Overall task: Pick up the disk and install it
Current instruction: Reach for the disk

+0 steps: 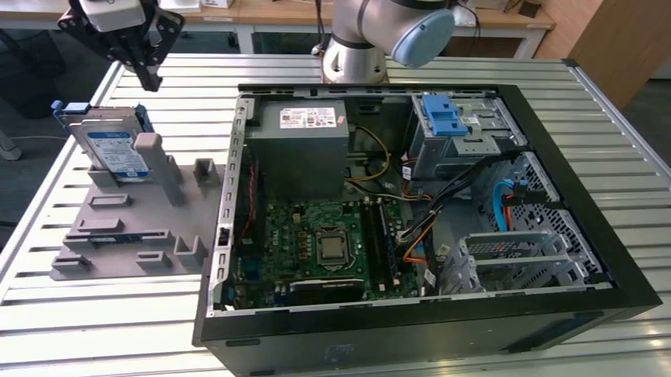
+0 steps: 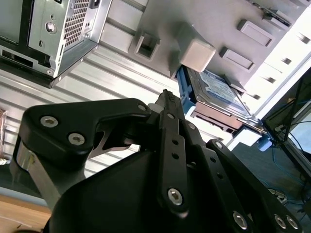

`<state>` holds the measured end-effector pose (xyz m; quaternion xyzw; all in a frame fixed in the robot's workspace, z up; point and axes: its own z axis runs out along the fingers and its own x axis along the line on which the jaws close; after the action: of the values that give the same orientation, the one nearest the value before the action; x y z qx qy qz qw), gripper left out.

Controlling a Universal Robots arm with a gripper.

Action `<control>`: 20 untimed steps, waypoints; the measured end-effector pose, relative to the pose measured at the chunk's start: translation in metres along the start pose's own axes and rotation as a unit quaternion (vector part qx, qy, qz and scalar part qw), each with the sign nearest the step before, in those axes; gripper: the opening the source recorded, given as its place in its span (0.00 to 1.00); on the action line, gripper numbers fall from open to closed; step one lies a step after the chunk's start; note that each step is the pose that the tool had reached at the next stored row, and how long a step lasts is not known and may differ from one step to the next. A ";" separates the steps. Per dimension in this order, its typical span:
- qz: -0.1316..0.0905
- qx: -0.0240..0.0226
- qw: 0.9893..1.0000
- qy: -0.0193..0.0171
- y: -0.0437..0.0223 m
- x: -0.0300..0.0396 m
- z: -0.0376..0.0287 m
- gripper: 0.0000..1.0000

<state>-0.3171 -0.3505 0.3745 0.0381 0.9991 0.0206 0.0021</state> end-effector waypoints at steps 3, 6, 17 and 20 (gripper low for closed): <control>0.000 0.000 1.000 0.000 -0.0002 0.0029 0.0004 0.11; 0.000 0.000 1.000 0.000 -0.0005 0.0059 0.0008 0.11; 0.000 0.000 1.000 0.000 -0.0014 0.0169 0.0023 0.11; 0.000 0.000 1.000 0.000 -0.0016 0.0199 0.0027 0.11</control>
<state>-0.3370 -0.3505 0.3717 0.0381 0.9991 0.0206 0.0021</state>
